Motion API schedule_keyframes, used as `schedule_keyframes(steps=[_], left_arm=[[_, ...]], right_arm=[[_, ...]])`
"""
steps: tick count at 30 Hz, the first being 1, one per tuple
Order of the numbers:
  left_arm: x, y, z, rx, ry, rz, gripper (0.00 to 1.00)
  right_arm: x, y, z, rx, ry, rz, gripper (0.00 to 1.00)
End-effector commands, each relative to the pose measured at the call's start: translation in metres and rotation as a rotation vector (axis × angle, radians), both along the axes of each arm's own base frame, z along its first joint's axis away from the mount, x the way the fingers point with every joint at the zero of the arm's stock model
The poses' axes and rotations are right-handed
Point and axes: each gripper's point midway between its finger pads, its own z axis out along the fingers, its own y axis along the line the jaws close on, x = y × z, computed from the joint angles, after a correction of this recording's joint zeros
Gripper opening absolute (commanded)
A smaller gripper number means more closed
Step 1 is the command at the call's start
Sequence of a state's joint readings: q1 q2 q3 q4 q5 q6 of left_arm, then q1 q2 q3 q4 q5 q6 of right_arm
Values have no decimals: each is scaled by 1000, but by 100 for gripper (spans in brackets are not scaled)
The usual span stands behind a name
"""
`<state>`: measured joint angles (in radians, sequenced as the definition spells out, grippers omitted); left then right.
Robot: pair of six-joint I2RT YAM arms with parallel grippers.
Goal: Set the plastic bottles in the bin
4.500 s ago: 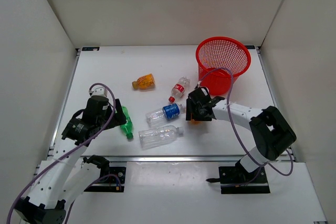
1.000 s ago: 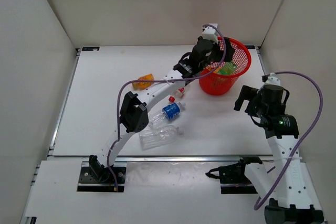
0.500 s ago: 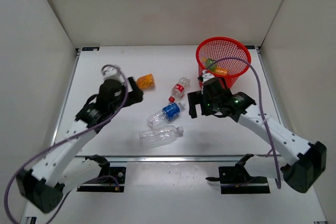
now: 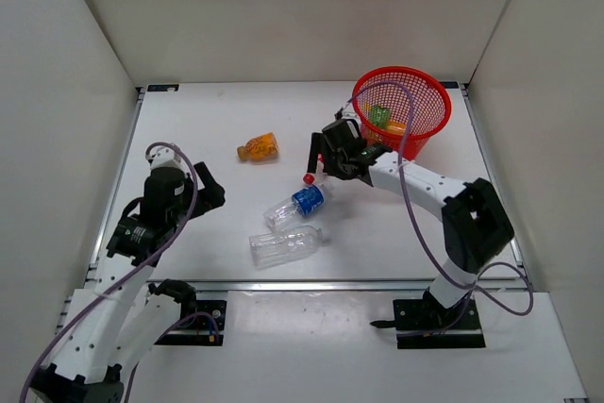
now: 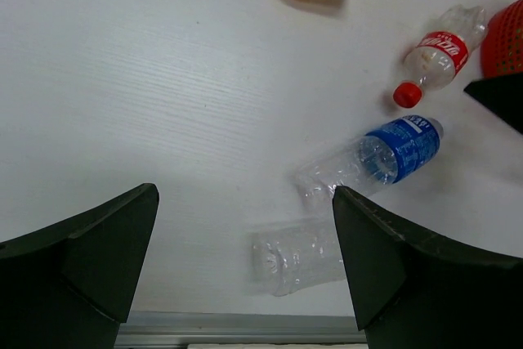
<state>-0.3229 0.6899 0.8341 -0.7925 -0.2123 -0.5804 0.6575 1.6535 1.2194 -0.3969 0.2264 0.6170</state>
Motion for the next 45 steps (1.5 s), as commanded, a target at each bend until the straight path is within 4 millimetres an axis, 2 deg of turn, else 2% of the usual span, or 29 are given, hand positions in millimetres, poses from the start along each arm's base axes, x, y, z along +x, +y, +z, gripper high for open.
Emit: schedule_keyframes(steps=[1, 3, 4, 6, 8, 9, 11, 16, 19, 21, 22, 23, 24, 25, 26, 27, 28, 29, 30, 31, 32, 33, 36, 37, 38, 40, 42, 43, 45], left_arm=[[-2, -10, -13, -31, 45, -70, 98], [1, -13, -12, -54, 36, -91, 99], [0, -13, -14, -49, 48, -90, 98], [2, -12, -15, -37, 59, -86, 99], [5, -9, -18, -21, 84, -72, 98], [6, -9, -22, -10, 107, -76, 99], [10, -9, -24, -16, 132, -86, 99], [24, -8, -25, 32, 161, -105, 98], [31, -3, -21, 59, 162, -93, 99], [37, 1, -20, 65, 163, -80, 99], [39, 2, -23, 69, 172, -78, 98], [44, -1, -22, 65, 161, -86, 98], [49, 1, -21, 59, 162, -78, 99], [56, 3, -22, 53, 176, -65, 99], [62, -1, -28, 41, 203, -91, 98], [72, -5, -28, 46, 213, -118, 99], [82, -7, -23, 44, 209, -121, 99], [89, -8, -33, 62, 244, -143, 99], [99, -11, -36, 76, 263, -179, 99], [110, -11, -28, 78, 254, -187, 99], [118, -9, -40, 96, 297, -212, 98], [130, -10, -30, 86, 287, -230, 99], [166, -28, -37, 109, 370, -392, 99], [183, -36, -15, 120, 308, -427, 99], [193, -38, -24, 140, 322, -473, 98], [215, -57, -8, 116, 261, -603, 99], [232, -59, -22, 137, 269, -665, 99], [237, -62, -20, 143, 258, -680, 98], [247, -66, -34, 159, 264, -737, 99]], right_arm=[[51, 12, 15, 49, -150, -87, 99], [71, 23, 17, 61, -162, -105, 99], [73, 17, 0, 11, -128, -133, 99], [88, 18, 2, -16, -130, -169, 99], [97, 15, -18, -73, -108, -208, 100], [102, 17, -17, -68, -117, -220, 98], [107, 9, -39, -102, -76, -278, 96], [116, -8, -60, -134, -8, -349, 92], [128, -2, -63, -96, -13, -342, 81], [132, 5, -64, -107, -15, -290, 65], [138, 14, -53, -110, -44, -240, 60], [146, 20, -38, -97, -74, -230, 50], [146, 23, -39, -119, -73, -182, 36], [152, 37, -27, -113, -103, -110, 31], [157, 42, -2, -101, -128, -103, 28], [158, 49, 3, -107, -130, -40, 27], [164, 57, 21, -88, -147, 12, 27], [169, 61, 43, -62, -169, 35, 27], [165, 79, 76, -5, -216, 142, 26], [160, 80, 89, 29, -208, 189, 26], [160, 81, 102, 58, -222, 221, 25], [149, 89, 127, 106, -247, 306, 24], [140, 75, 189, 161, -335, 390, 26], [137, 65, 198, 147, -344, 384, 25], [135, 52, 212, 132, -362, 372, 25], [133, 18, 232, 79, -394, 319, 25], [131, -13, 223, 24, -366, 278, 27], [131, -33, 233, -2, -396, 251, 26], [135, -75, 215, -64, -361, 184, 27]])
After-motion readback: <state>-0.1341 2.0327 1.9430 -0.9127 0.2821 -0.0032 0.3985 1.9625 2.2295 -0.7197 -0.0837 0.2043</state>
